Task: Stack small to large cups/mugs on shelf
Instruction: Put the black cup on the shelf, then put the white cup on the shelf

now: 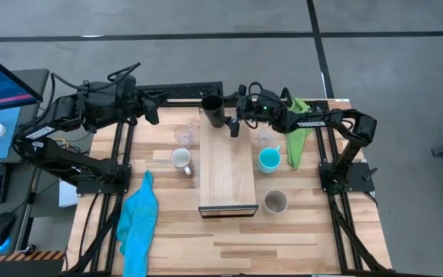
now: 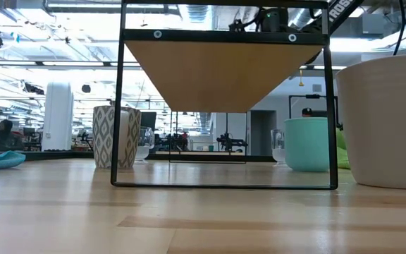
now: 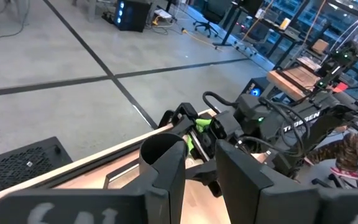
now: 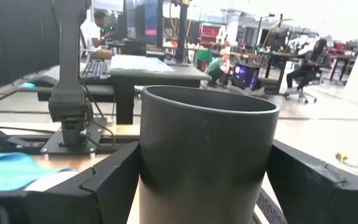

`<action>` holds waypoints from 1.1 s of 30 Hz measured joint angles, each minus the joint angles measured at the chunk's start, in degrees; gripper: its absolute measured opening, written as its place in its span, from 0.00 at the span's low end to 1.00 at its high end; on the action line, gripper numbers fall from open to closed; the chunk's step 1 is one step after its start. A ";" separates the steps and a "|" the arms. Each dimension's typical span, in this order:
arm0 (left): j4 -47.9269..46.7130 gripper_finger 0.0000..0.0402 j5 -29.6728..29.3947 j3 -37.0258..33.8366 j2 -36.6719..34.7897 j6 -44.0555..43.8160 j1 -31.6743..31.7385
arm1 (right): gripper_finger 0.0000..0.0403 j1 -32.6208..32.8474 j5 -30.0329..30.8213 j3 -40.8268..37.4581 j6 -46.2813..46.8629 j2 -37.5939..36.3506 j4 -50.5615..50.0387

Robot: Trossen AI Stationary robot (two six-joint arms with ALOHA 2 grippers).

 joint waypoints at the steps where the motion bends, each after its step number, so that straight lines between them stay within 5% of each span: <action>1: 0.00 0.20 0.00 0.00 0.00 0.00 0.00 | 0.81 0.02 0.05 0.00 0.00 0.00 -0.14; 10: 0.00 0.20 0.00 0.00 0.00 0.02 0.00 | 0.82 0.06 0.19 0.02 0.62 -0.04 -0.81; 19: -0.04 0.20 1.47 0.00 0.00 0.67 0.00 | 0.98 0.19 1.36 0.03 2.67 -0.03 -1.82; 33: -0.04 0.20 2.41 0.02 -0.02 0.85 -0.07 | 0.98 0.24 1.28 0.02 3.90 -5.09 -9.84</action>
